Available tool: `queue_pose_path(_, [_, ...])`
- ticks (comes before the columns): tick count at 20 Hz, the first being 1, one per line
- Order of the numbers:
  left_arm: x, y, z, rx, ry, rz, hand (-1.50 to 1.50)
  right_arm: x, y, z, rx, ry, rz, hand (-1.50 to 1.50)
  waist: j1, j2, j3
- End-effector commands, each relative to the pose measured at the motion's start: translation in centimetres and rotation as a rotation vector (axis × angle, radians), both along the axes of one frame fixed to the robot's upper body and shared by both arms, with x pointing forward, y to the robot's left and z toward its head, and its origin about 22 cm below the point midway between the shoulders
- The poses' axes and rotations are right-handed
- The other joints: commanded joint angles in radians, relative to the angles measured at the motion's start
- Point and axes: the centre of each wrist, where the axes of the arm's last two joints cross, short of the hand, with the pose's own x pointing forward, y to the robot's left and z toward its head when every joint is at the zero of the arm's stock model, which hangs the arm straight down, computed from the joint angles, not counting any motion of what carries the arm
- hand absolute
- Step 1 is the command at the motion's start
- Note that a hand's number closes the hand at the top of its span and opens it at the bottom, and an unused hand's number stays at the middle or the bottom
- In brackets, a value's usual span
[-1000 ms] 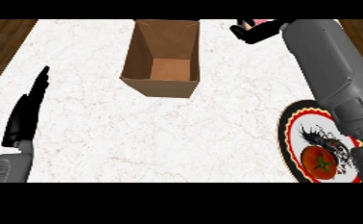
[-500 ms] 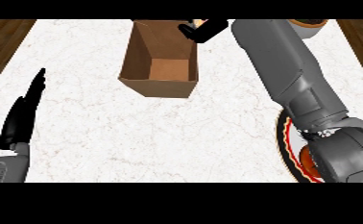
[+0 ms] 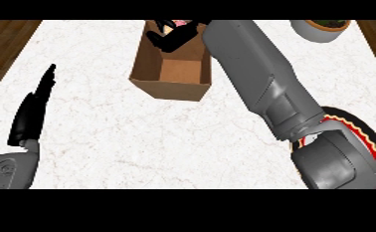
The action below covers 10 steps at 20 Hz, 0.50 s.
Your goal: Pick the cupcake from the plate and place it in the cardboard box
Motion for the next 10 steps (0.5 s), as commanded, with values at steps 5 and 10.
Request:
queue_pose_path(5, [0.6, -1.4, 0.0, 0.014, -0.002, -0.071, 0.00, -0.3, -0.3, -3.8, -0.092, -0.015, -0.137, 1.50, 0.059, 0.011, -0.001])
queue_pose_path(10, [1.7, -2.0, 0.8, 0.016, -0.021, -0.101, 0.00, -0.2, -0.4, -4.0, -0.128, 0.172, -0.202, -1.50, 0.089, 0.016, -0.002])
